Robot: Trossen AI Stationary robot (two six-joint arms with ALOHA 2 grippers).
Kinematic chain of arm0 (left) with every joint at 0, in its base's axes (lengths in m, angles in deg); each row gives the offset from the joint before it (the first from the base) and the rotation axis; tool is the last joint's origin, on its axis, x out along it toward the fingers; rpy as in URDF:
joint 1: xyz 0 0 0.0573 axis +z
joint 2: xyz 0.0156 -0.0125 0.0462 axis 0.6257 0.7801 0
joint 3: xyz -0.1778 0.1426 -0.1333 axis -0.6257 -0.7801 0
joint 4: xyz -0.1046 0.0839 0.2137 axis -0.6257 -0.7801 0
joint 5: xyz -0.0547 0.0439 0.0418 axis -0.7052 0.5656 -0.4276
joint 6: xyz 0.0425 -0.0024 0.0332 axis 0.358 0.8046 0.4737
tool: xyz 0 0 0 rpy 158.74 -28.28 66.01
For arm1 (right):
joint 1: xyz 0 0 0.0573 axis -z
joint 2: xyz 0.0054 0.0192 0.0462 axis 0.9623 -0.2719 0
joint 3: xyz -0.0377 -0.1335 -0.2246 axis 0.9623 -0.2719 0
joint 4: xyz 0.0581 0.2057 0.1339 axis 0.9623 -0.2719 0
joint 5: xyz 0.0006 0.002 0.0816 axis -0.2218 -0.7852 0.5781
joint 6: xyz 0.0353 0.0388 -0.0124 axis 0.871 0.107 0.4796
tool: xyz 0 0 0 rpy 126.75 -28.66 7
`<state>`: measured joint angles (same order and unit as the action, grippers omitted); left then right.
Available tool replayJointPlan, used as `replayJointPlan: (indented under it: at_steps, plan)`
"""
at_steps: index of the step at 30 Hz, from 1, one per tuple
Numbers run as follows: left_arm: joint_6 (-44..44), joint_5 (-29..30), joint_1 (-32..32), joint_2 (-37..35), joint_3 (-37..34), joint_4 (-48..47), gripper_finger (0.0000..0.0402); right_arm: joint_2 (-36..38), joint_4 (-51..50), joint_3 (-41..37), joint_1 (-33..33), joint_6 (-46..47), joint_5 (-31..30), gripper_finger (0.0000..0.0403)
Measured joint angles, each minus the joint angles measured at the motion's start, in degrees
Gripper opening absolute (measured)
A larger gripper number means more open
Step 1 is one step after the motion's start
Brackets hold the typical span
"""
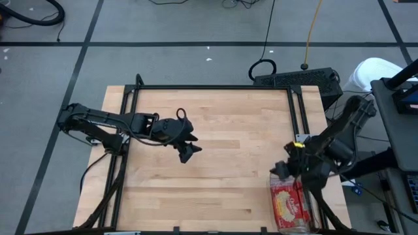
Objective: Sort popcorn bags into baskets
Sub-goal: Return to Home Position
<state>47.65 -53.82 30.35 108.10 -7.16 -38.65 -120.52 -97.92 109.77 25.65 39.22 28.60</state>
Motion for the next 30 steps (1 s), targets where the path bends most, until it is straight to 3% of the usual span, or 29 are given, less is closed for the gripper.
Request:
replayJointPlan:
  at_steps: [4, 10, 13, 18, 23, 27, 30]
  plan:
    - [2.3, 0.0, 0.0, 0.0, 0.0, 2.3, 0.0253, 1.5, 2.9, 0.0, 4.0, -14.4, -4.7, 0.0118]
    - [11.1, 1.0, 0.0, 0.0, 0.0, 8.6, 0.0240, 3.8, 3.9, 0.0, 9.5, -39.3, -4.8, 0.0114]
    - [14.5, 1.9, 0.6, 0.0, 0.0, 11.6, 0.0196, 5.7, 4.0, 0.0, 11.6, -50.1, -4.9, 0.0092]
    - [18.4, 1.9, 1.5, 0.0, 0.0, 14.9, 0.0084, 9.4, 4.1, 0.0, 14.0, -65.9, -7.8, 0.0022]
    - [11.7, 0.8, 1.3, 0.0, 0.0, 18.2, 0.0008, 13.3, 4.5, 0.0, 15.4, -77.9, -7.9, 0.0009]
    - [8.4, 1.1, 1.2, 0.0, 0.0, 18.6, 0.0021, 16.4, 4.4, 0.0, 15.9, -87.2, -7.9, 0.0002]
    - [2.0, 6.6, 1.6, 0.0, 0.0, 17.8, 0.0029, 18.1, 4.4, 0.0, 16.0, -96.6, -7.6, 0.0001]
